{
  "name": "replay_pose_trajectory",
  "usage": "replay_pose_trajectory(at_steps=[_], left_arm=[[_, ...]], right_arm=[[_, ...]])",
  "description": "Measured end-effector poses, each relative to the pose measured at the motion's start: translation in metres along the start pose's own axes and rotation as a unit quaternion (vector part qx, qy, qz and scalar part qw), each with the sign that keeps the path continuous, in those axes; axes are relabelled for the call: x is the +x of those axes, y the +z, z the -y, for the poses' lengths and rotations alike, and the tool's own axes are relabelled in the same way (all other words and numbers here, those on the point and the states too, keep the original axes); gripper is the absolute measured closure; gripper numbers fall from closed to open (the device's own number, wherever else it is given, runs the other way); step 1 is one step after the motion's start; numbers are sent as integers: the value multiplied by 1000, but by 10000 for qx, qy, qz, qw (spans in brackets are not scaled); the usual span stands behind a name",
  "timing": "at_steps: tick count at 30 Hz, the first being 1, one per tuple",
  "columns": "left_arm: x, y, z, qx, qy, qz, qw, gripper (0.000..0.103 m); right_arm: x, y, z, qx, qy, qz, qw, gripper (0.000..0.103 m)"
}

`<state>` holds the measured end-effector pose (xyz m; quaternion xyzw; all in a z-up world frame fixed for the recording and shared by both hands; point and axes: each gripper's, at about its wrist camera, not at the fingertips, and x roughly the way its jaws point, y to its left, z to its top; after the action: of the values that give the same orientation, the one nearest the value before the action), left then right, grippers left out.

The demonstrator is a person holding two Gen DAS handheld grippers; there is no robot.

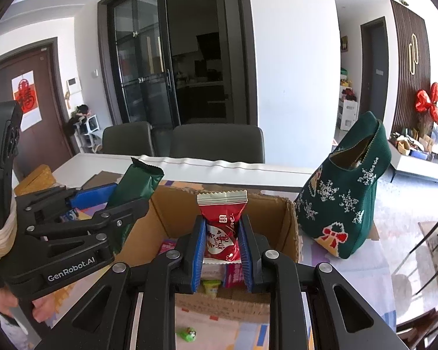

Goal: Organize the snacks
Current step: 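Carry both snacks over the cardboard box and open both tools, then move both open tools back toward the candy and chocolate bar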

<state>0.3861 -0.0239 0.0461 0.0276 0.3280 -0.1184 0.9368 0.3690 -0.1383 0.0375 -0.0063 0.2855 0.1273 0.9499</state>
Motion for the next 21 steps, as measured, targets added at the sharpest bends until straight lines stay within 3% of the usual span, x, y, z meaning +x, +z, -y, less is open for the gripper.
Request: replay_pose_trajectory(at_steps=[1,3,4,5,9,21], left_arm=[[0,-1,-2,-48,43,-1,10000,48],[-3,-3,-4,-76,50,38,10000,39],[-5,-3,-4,-55,58,48,10000,39],[-7,-4,-3,-12,70,60,10000,37],[-22,-14,5,124,98,87,9998,32],[-86,-60,18,389,112,192,9990,25]], right_arm=[[3,2,1,14,-18,-1,10000,79],[5,3,3,57,-172,27,9998,60],[3,3,3,54,-266,68,9996,43],[1,2,3,50,-368,128,9992,40],[-12,-3,1,-41,-554,205,9982,40],[-54,-43,-11,48,-383,-78,9992,39]])
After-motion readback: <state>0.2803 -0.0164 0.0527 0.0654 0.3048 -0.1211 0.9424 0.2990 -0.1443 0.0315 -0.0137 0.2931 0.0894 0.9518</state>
